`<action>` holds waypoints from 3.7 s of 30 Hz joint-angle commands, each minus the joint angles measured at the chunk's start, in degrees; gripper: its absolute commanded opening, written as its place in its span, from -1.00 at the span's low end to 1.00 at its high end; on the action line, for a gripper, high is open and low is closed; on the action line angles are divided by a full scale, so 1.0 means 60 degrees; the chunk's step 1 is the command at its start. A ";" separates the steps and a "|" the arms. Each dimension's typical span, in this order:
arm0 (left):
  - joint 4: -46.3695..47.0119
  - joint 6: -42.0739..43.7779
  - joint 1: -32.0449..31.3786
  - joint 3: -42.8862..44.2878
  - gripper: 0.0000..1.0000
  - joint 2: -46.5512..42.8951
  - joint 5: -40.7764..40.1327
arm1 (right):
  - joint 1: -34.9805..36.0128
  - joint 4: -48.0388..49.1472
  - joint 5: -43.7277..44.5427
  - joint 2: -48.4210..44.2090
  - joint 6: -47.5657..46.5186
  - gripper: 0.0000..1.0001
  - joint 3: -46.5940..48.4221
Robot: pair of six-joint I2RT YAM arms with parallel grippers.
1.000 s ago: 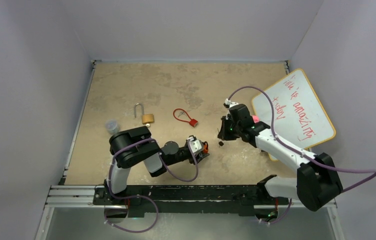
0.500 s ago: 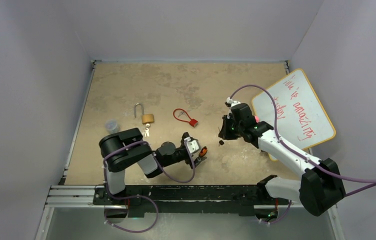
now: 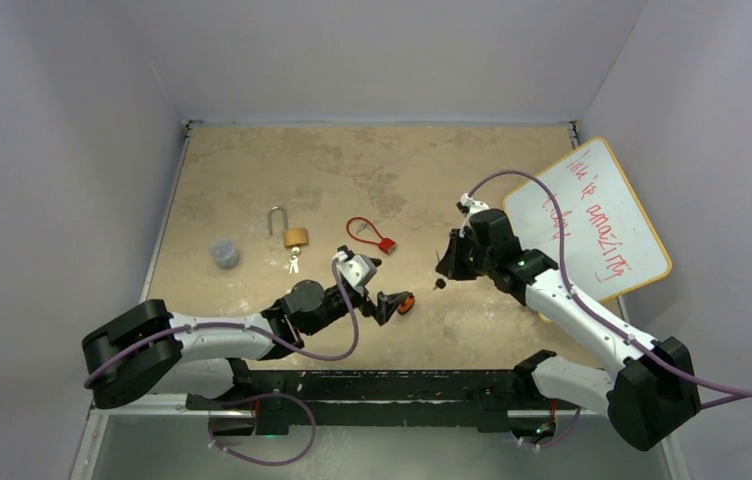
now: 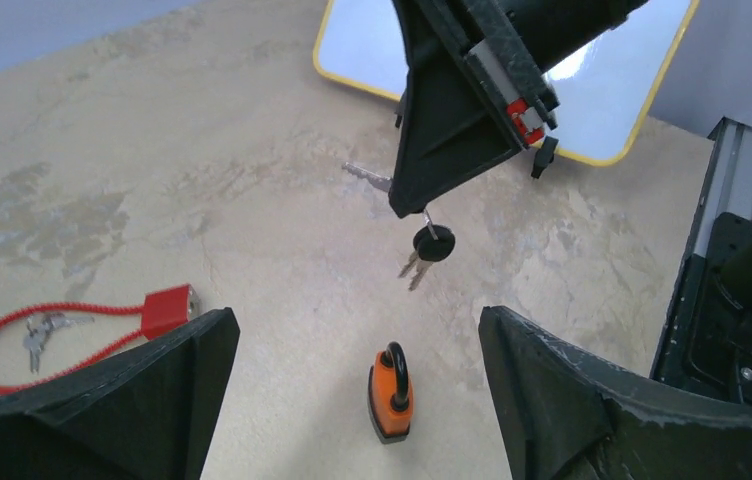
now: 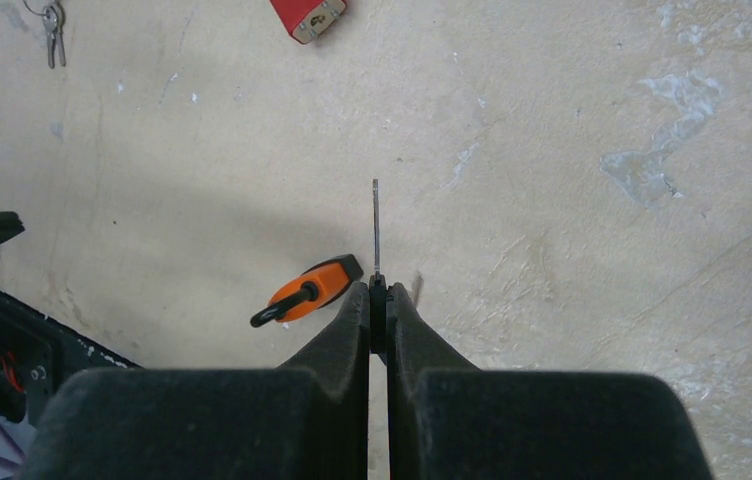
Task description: Unlock with the key
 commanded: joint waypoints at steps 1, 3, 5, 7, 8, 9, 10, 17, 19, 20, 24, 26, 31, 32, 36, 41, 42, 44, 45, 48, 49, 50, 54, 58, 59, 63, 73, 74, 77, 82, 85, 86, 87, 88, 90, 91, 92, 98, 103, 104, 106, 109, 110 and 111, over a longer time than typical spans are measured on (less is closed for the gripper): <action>-0.1631 -0.1802 -0.0008 0.0310 0.89 0.0178 -0.0035 | -0.0012 0.0096 -0.0041 -0.0154 0.0323 -1.00 -0.0246; -0.1559 -0.2133 -0.0091 0.0489 0.90 0.0712 0.0167 | -0.0015 0.0080 0.0007 -0.0161 0.0389 -1.00 -0.0325; -0.1237 -0.2356 -0.0227 0.0526 0.86 0.1186 -0.0037 | -0.0018 0.0122 0.0032 -0.0197 0.0456 -1.00 -0.0440; -0.1122 -0.2400 -0.0256 0.0685 0.61 0.1656 -0.0279 | -0.0013 0.0091 0.0098 -0.0243 0.0488 -1.00 -0.0498; -0.1264 -0.2414 -0.0257 0.0837 0.52 0.1925 -0.0411 | -0.0008 0.0049 0.0154 -0.0249 0.0521 -1.00 -0.0520; -0.1354 -0.2370 -0.0257 0.1023 0.43 0.2316 -0.0408 | -0.0013 0.0032 0.0223 -0.0262 0.0566 -1.00 -0.0568; -0.1330 -0.2277 -0.0257 0.1163 0.33 0.2621 -0.0160 | -0.0010 0.0045 0.0252 -0.0251 0.0577 -1.00 -0.0609; -0.0624 -0.2194 -0.0258 0.1817 0.12 0.4122 0.0090 | -0.0022 -0.0030 0.0344 -0.0246 0.0524 -1.00 -0.0711; -0.0464 -0.2232 -0.0264 0.1931 0.00 0.4408 0.0002 | -0.0020 -0.0031 0.0363 -0.0274 0.0528 -1.00 -0.0731; -0.0373 -0.2292 -0.0261 0.1964 -0.07 0.4520 -0.0015 | -0.0020 -0.0031 0.0383 -0.0278 0.0546 -1.00 -0.0754; -0.0289 -0.2587 -0.0257 0.2001 -0.55 0.4677 -0.0032 | -0.0018 -0.0045 0.0247 -0.0335 0.0503 -1.00 -0.0738; -0.0669 -0.2645 -0.0243 0.2055 -0.99 0.4305 -0.0023 | -0.0021 -0.0032 -0.0036 -0.0436 0.0405 -1.00 -0.0766; -0.3679 -0.3406 0.0318 0.2977 -1.00 0.2938 0.0773 | -0.0018 0.0426 -0.1883 -0.0986 -0.0089 -1.00 -0.1023; -0.4349 -0.3703 0.0611 0.3274 -1.00 0.2772 0.1443 | -0.0011 0.0660 -0.2568 -0.1133 -0.0215 -1.00 -0.1142; -0.7104 -0.4320 0.1404 0.4456 -1.00 0.1939 0.2903 | -0.0014 0.2043 -0.4748 -0.1753 -0.0364 -1.00 -0.1738; -0.9880 -0.5298 0.2514 0.5816 -1.00 0.0831 0.4861 | -0.0010 0.3372 -0.5356 -0.2530 0.0336 -1.00 -0.2002; -1.0185 -0.5723 0.2871 0.6075 -1.00 0.0639 0.5400 | -0.0013 0.3405 -0.5216 -0.2679 0.0490 -1.00 -0.1931; -1.0474 -0.6615 0.3450 0.6402 -1.00 0.0346 0.6585 | -0.0021 0.3626 -0.5315 -0.2868 0.0709 -1.00 -0.1759; -1.0649 -0.7092 0.3724 0.6604 -1.00 0.0258 0.7161 | -0.0011 0.3752 -0.5482 -0.2928 0.0825 -1.00 -0.1692; -1.1248 -0.8564 0.4333 0.7221 -1.00 0.0359 0.8874 | -0.0012 0.4353 -0.6655 -0.2892 0.1151 -1.00 -0.1468; -1.1273 -0.9178 0.4494 0.7292 -1.00 0.0353 0.9289 | -0.0017 0.4681 -0.7101 -0.2849 0.1304 -1.00 -0.1439; -1.0927 -0.9990 0.4623 0.7239 -1.00 0.0261 0.9675 | -0.0018 0.5022 -0.7560 -0.2799 0.1469 -1.00 -0.1416; -0.7786 -1.3567 0.4933 0.6655 -1.00 -0.0110 1.0385 | -0.0010 0.6341 -0.8860 -0.2626 0.2118 -1.00 -0.1242; -0.7584 -1.4231 0.4987 0.7234 -1.00 0.0104 1.0732 | -0.0022 0.6503 -0.9366 -0.2612 0.2279 -1.00 -0.0884; -0.7708 -1.4130 0.4995 0.7343 -1.00 0.0177 1.0833 | -0.0018 0.6457 -0.9394 -0.2592 0.2285 -1.00 -0.0780; -0.7366 -1.3825 0.5010 0.7472 -1.00 0.0213 1.1100 | -0.0017 0.5552 -0.8844 -0.2628 0.1967 -1.00 -0.0302; 0.2175 -1.7345 0.4936 0.4779 -1.00 -0.0344 0.6070 | -0.0019 0.3837 -0.7332 -0.2912 0.0715 -1.00 0.0824; 0.2731 -1.7416 0.4931 0.4707 -1.00 -0.0280 0.5928 | -0.0024 0.3762 -0.7325 -0.2855 0.0639 -1.00 0.1008; 0.4251 -1.7533 0.4925 0.4720 -1.00 0.0053 0.5530 | -0.0017 0.3821 -0.7594 -0.2547 0.0549 -1.00 0.1599; 0.6389 -1.7706 0.4899 0.4920 -1.00 0.0538 0.5633 | -0.0015 0.3333 -0.8347 -0.1948 0.0260 -1.00 0.2767; 0.7574 -1.7615 0.4907 0.5040 -1.00 0.0839 0.5800 | 0.0003 0.3189 -0.8696 -0.1694 0.0122 -1.00 0.3346; 0.7903 -1.7600 0.4900 0.5071 -1.00 0.0937 0.5824 | 0.0003 0.3120 -0.8772 -0.1615 0.0051 -1.00 0.3544; 0.8114 -1.7569 0.4899 0.5095 -1.00 0.0993 0.5836 | -0.0004 0.2967 -0.8786 -0.1539 -0.0079 -1.00 0.3737; 0.8148 -1.7454 0.4899 0.5104 -1.00 0.0978 0.5874 | -0.0007 0.2803 -0.8788 -0.1465 -0.0240 -1.00 0.3919; 0.7832 -1.7253 0.4907 0.5107 -1.00 0.0911 0.5993 | 0.0000 0.2600 -0.8720 -0.1310 -0.0370 -1.00 0.4223; 0.7547 -1.7313 0.4900 0.5105 -1.00 0.0902 0.6058 | 0.0004 0.2516 -0.8747 -0.1215 -0.0335 -1.00 0.4359; 0.7206 -1.7447 0.4907 0.5084 -1.00 0.0890 0.6094 | -0.0001 0.2487 -0.8725 -0.1121 -0.0189 -1.00 0.4500; 0.3912 -1.7763 0.4900 0.5118 -1.00 0.0338 0.6782 | -0.0009 0.1468 -0.8185 -0.0544 0.0510 -1.00 0.5288; -0.2438 -1.6420 0.4907 0.6273 -1.00 -0.0332 0.8771 | 0.0003 0.1154 -0.7821 -0.0357 0.1085 -1.00 0.5208; -0.3659 -1.5873 0.4917 0.6619 -1.00 -0.0387 0.8965 | 0.0001 0.1192 -0.7820 -0.0402 0.1037 -1.00 0.5095; -0.4567 -1.5530 0.4930 0.7006 -1.00 -0.0358 0.9152 | 0.0002 0.1349 -0.7920 -0.0513 0.1211 -1.00 0.4828; -0.4500 -1.5780 0.4929 0.7050 -1.00 -0.0265 0.9327 | -0.0009 0.1278 -0.8284 -0.0657 0.1250 -1.00 0.4584; -0.4571 -1.5785 0.4931 0.6995 -1.00 -0.0292 0.9287 | 0.0000 0.1334 -0.8412 -0.0734 0.1257 -1.00 0.4492; -0.4671 -1.5789 0.4929 0.6951 -1.00 -0.0312 0.9277 | -0.0003 0.1438 -0.8577 -0.0821 0.1312 -1.00 0.4385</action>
